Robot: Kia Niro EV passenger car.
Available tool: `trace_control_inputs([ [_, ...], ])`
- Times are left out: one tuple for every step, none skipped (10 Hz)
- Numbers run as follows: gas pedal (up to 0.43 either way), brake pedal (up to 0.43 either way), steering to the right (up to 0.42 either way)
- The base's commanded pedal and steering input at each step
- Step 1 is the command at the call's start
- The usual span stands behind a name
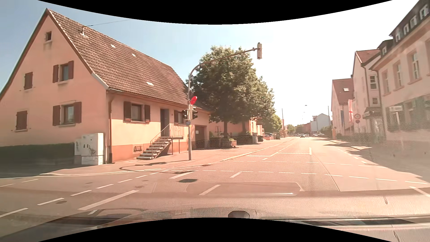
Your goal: Follow the waypoints while adhering to traffic rules and regulations
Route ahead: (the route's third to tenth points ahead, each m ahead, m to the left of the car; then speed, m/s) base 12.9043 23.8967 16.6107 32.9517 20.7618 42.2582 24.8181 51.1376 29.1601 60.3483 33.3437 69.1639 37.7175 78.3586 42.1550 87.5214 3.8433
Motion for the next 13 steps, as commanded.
trace_control_inputs([
  [0.059, 0.000, -0.586],
  [0.059, 0.000, -0.599],
  [0.067, 0.000, -0.609],
  [0.067, 0.000, -0.614],
  [0.067, 0.000, -0.615],
  [0.087, 0.000, -0.615],
  [0.110, 0.000, -0.609],
  [0.110, 0.000, -0.600],
  [0.110, 0.000, -0.588],
  [0.118, 0.000, -0.574],
  [0.118, 0.000, -0.564],
  [0.118, 0.000, -0.554],
  [0.118, 0.000, -0.543],
])
